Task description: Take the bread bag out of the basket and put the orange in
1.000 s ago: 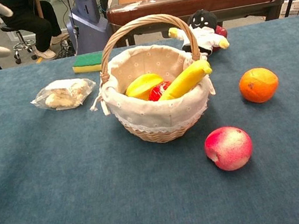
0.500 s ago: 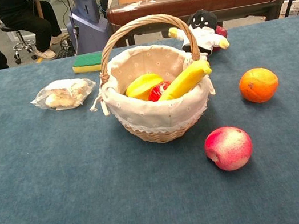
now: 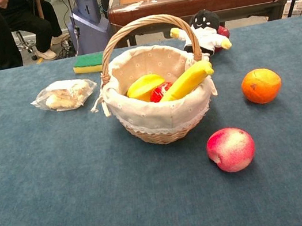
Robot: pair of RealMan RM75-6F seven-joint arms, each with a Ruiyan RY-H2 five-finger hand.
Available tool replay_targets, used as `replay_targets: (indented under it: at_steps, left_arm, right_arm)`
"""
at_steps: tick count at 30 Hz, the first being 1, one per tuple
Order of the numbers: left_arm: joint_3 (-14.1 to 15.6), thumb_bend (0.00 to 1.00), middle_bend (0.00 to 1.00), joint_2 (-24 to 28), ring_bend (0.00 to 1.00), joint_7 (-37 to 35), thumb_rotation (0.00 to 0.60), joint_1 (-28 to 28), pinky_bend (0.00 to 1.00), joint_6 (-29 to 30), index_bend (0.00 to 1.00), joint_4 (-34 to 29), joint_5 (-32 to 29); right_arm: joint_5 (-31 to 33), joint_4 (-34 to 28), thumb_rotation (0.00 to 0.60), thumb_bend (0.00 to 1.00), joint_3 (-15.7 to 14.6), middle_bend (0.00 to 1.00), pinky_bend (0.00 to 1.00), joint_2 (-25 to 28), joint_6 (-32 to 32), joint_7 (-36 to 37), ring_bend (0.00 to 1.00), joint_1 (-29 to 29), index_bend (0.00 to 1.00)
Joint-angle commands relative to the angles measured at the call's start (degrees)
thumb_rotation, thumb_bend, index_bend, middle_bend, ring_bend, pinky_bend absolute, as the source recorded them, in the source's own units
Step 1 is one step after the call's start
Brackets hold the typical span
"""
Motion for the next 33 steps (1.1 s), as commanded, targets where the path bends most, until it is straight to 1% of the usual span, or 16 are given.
replay_targets:
  at_steps: [1, 7, 11, 16, 19, 24, 27, 29, 30, 33]
  left_arm:
    - [0.00, 0.14, 0.18, 0.14, 0.08, -0.34, 0.600, 0.79, 0.16, 0.32, 0.18, 0.19, 0.83]
    - [-0.24, 0.14, 0.18, 0.34, 0.08, -0.70, 0.600, 2.28, 0.16, 0.94, 0.19, 0.22, 2.47]
    - [-0.56, 0.14, 0.18, 0.65, 0.08, -2.89, 0.600, 3.03, 0.16, 0.48, 0.19, 0.34, 2.71]
    - [-0.83, 0.14, 0.18, 0.71, 0.08, -3.46, 0.600, 4.13, 0.16, 0.61, 0.19, 0.75, 3.05]
    - [-0.99, 0.13, 0.18, 0.95, 0.08, -4.34, 0.600, 4.55, 0.16, 0.08, 0.19, 0.75, 2.95]
    - [-1.32, 0.14, 0.18, 1.20, 0.08, -4.77, 0.600, 5.30, 0.16, 0.05, 0.19, 0.69, 3.15]
    - [-1.64, 0.14, 0.18, 1.30, 0.08, -4.98, 0.600, 5.67, 0.16, 0.09, 0.19, 0.48, 3.35]
    - [-1.78, 0.13, 0.18, 1.30, 0.08, -4.94, 0.600, 5.85, 0.16, 0.00, 0.19, 0.37, 3.50]
    - [-1.83, 0.13, 0.18, 1.31, 0.08, -4.95, 0.600, 5.91, 0.16, -0.06, 0.19, 0.33, 3.56]
    - [-2.06, 0.13, 0.18, 1.32, 0.08, -4.99, 0.600, 6.11, 0.16, -0.21, 0.19, 0.27, 3.67]
  right_arm:
    - [3.81, 1.52, 0.600, 0.15, 1.12, 0.13, 0.36, -3.01, -5.10, -3.32, 0.13, 4.08, 0.10]
    - [8.39, 4.98, 0.600, 0.15, 2.30, 0.13, 0.36, -7.32, -10.00, -6.87, 0.13, 8.73, 0.10]
    - [11.49, 7.78, 0.600, 0.16, 2.80, 0.13, 0.36, -10.28, -12.22, -9.31, 0.13, 11.30, 0.10]
    - [15.93, 11.05, 0.600, 0.16, 2.92, 0.13, 0.36, -14.30, -14.64, -12.78, 0.13, 14.32, 0.10]
    - [17.95, 13.35, 0.600, 0.18, 2.98, 0.13, 0.36, -16.95, -15.70, -13.61, 0.13, 15.88, 0.10]
    - [20.06, 17.63, 0.600, 0.20, 2.61, 0.16, 0.36, -20.85, -17.16, -14.33, 0.13, 17.92, 0.10]
    - [19.34, 20.00, 0.600, 0.24, 2.34, 0.21, 0.36, -23.24, -17.10, -13.34, 0.15, 18.69, 0.14]
    - [18.37, 21.06, 0.600, 0.26, 2.01, 0.24, 0.39, -24.26, -16.79, -12.71, 0.19, 18.95, 0.18]
    - [17.79, 21.40, 0.600, 0.27, 1.81, 0.26, 0.42, -24.61, -16.53, -12.38, 0.21, 18.96, 0.21]
    - [15.64, 21.82, 0.600, 0.30, 1.11, 0.33, 0.53, -25.05, -15.61, -10.79, 0.30, 18.76, 0.33]
